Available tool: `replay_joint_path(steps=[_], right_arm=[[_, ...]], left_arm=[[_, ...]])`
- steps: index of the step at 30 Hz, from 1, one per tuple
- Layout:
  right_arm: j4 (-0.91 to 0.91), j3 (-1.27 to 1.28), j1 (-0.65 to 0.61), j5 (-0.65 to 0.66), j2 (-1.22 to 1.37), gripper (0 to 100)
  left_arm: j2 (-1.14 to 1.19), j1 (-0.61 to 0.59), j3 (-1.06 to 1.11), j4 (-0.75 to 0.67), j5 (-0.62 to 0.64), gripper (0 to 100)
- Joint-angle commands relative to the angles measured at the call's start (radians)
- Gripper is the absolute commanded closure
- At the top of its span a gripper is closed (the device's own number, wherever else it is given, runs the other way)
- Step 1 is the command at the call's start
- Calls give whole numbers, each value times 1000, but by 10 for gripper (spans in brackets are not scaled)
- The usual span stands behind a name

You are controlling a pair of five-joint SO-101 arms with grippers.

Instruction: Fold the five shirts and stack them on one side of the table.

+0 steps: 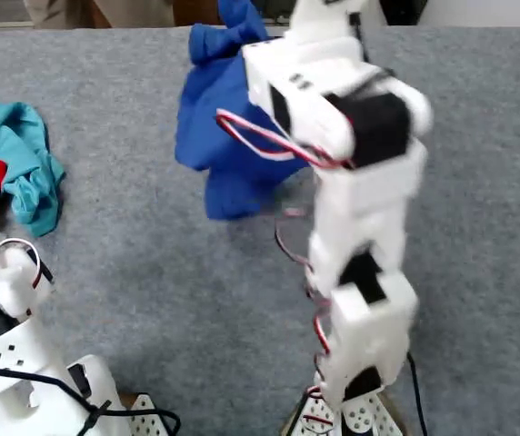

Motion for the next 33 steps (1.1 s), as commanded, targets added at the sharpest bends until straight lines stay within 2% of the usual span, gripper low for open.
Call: replay_joint_path(steps=[1, 7, 12, 15, 19, 22, 30, 33], right_arm=[[18, 251, 5, 12, -292, 984], [15, 862, -54, 40, -668, 984], [14, 1265, -53, 61, -855, 977], [14, 1432, -44, 77, -915, 902], [14, 1504, -7, 81, -998, 719], [14, 1506, -2, 83, -1064, 642], [-58, 1509, -10, 61, -1001, 638], [-114, 1512, -77, 0, -895, 638]], left_arm=[[2, 0, -12, -17, 3, 979], [2, 0, -12, -18, 3, 979], [2, 0, -12, -3, 2, 979], [4, 0, -12, -3, 2, 978], [4, 0, -12, -3, 2, 978], [4, 0, -12, -3, 2, 978], [4, 8, -11, -3, 2, 978], [4, 54, -5, 11, 3, 978]])
